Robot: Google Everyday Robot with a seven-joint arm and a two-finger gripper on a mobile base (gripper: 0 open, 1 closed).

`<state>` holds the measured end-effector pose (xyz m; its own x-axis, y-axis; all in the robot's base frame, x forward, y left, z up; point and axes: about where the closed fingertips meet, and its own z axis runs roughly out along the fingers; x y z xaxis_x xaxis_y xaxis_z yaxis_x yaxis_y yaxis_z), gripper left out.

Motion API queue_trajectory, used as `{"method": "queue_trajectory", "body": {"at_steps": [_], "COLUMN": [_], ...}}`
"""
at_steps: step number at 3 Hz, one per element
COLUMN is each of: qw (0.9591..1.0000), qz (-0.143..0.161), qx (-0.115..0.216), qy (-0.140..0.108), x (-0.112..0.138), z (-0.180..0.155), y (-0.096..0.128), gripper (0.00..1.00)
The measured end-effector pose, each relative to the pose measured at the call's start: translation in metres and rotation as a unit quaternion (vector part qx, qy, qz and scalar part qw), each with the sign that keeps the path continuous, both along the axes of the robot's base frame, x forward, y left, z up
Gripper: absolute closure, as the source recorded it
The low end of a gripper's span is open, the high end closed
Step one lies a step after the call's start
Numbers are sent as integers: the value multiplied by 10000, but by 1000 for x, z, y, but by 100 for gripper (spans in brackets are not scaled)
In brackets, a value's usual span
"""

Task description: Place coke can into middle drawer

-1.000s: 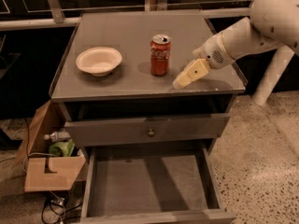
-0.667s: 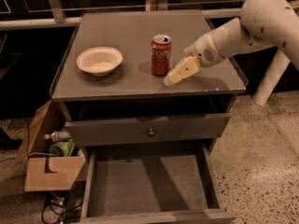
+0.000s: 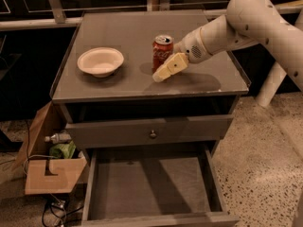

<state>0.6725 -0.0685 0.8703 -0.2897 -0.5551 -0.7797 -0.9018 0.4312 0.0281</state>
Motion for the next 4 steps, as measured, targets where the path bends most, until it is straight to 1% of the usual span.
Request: {"method": "queue_trajectory", "body": {"at_steps": [1, 2, 3, 4], "qw": [9999, 9998, 9998, 9998], "qz": [117, 200, 200, 201], "qx": [42, 75, 75, 75], "qy": [-22, -9, -9, -9], "x": [8, 12, 12, 12], "z": [-2, -6, -6, -6], "y": [19, 33, 33, 33], "gripper": [0, 0, 19, 42]}}
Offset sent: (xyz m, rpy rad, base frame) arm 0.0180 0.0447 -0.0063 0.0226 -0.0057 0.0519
